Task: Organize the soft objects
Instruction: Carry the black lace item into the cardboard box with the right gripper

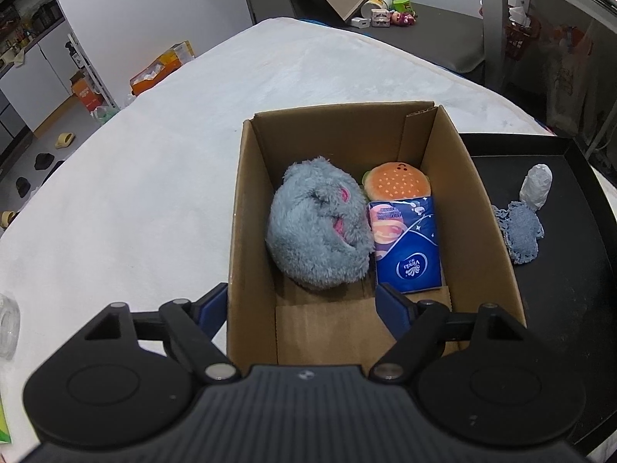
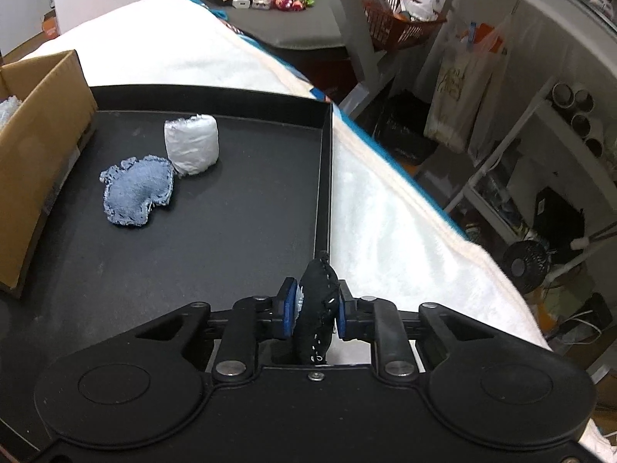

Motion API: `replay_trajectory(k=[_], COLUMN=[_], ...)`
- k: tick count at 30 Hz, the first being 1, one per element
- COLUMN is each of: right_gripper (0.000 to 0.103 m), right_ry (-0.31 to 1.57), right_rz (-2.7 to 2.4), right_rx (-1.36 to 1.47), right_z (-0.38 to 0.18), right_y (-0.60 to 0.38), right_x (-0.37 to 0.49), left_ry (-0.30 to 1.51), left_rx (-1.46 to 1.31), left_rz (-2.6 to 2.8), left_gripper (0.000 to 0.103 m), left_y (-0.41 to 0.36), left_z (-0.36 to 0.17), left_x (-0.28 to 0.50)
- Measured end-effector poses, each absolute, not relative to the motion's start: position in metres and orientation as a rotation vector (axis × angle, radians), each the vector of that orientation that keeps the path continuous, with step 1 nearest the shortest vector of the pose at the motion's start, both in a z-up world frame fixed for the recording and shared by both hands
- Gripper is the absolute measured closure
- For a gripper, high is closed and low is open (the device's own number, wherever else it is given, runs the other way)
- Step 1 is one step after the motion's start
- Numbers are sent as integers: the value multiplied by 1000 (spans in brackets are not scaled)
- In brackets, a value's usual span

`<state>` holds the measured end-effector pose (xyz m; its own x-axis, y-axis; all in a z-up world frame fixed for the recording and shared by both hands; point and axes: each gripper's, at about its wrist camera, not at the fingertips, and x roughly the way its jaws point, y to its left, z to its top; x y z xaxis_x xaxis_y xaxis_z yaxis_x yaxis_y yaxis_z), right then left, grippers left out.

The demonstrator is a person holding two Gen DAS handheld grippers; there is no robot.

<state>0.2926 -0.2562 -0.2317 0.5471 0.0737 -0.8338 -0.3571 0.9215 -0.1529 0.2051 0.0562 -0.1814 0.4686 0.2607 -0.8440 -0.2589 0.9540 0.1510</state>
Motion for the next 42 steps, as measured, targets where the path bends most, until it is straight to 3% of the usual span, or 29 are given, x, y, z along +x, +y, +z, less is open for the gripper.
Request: replay_trajectory(k=[30, 33, 39, 42], right_gripper=[83, 82, 82, 82], right_ry=[800, 780, 752, 745], right_rz=[426, 454, 492, 519], right_rx=[-373, -377, -384, -381], right_z=[-159, -152, -139, -134], right_y=[-144, -127, -97, -83], right_x=[264, 260, 258, 257], left_ry=[876, 865, 867, 874], left_rx=[-109, -132, -157, -161], left_rz=[227, 217, 164, 149], left_gripper=[27, 31, 50, 66], left_y=[104, 109, 113, 115], left_z=[-164, -167, -174, -178], left_x=[157, 155, 152, 152])
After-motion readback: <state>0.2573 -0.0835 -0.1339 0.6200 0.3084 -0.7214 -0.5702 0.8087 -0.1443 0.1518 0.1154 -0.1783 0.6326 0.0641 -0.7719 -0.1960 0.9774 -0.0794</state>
